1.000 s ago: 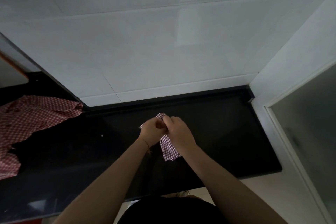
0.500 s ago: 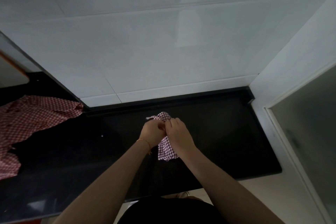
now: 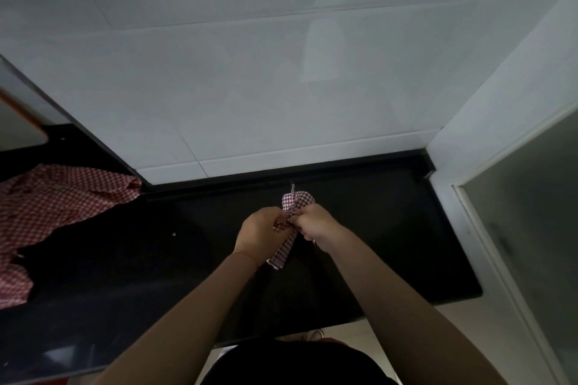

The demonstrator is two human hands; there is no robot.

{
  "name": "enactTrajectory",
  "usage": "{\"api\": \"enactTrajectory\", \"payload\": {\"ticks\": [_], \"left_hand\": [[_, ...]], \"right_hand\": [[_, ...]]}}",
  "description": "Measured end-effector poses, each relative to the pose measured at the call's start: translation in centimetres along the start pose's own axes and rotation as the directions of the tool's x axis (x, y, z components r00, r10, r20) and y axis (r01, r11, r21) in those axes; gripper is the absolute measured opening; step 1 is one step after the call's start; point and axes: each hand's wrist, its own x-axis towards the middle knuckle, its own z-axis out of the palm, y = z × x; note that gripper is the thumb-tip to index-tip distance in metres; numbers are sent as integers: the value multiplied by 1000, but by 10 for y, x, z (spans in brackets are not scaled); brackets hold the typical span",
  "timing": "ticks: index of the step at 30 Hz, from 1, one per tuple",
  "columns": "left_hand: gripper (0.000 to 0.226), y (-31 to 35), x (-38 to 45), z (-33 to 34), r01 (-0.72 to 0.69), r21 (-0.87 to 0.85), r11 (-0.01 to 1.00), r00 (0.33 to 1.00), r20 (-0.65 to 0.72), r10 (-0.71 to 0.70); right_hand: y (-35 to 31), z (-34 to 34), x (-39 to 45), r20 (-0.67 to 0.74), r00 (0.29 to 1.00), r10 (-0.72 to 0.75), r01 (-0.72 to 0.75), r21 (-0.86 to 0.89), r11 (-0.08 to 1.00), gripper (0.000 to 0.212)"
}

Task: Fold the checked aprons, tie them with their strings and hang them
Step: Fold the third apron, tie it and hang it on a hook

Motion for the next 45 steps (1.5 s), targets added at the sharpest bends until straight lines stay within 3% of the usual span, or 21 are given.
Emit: {"api": "enactTrajectory", "payload": {"ticks": [4, 8, 13, 18, 21, 24, 28, 32, 34, 36, 39, 41, 45], "left_hand": [[13, 1, 3, 1, 30, 22, 999, 1000, -5, -30], [14, 2, 7, -2, 41, 41, 998, 999, 35, -42], [16, -7, 10, -6, 12, 49, 999, 990, 138, -19], [24, -5, 16, -27, -70, 303, 950, 939, 341, -40], [22, -7, 24, -30, -95, 478, 873, 916, 384, -111], [21, -4, 31, -29, -95, 533, 841, 888, 427, -170], [14, -2, 28, -26, -98, 579, 809, 908, 385, -166], [16, -4, 32, -29, -99, 493, 865, 902, 411, -131], [14, -7, 33, -31, -95, 346, 933, 901, 428, -67], [33, -6, 30, -29, -65, 146, 987, 933, 360, 9], [30, -5, 23, -15, -83, 93, 992, 977, 203, 63], [26, -3, 19, -3, -80, 48, 996, 984, 163, 71], [24, 2, 15, 9, -27, -85, 996, 994, 105, 36]], "right_hand": [[3, -1, 0, 49, 998, 34, -36, 41, 999, 16], [11, -5, -1, 85, 996, -29, 10, 216, 976, 12], [23, -13, 0, -118, 981, -151, 160, 72, 984, 12], [28, -3, 3, -260, 958, -120, 147, 90, 985, 15], [26, 6, 5, -259, 957, -129, 166, 130, 977, 17], [26, 9, 6, -267, 955, -126, 169, 144, 975, 17], [26, 9, 7, -282, 948, -146, 182, 105, 978, 18], [19, -2, 6, -182, 969, -169, 173, 7, 985, 18], [13, -7, 4, -83, 985, -149, 140, -114, 984, 15], [8, -11, 1, -9, 993, -115, 109, -252, 962, 14], [6, -10, 0, 81, 995, -66, 92, -381, 920, 21], [4, -9, -1, 87, 995, -47, 77, -377, 923, 22], [1, -8, -3, 36, 999, -7, 14, -190, 982, 21]]}}
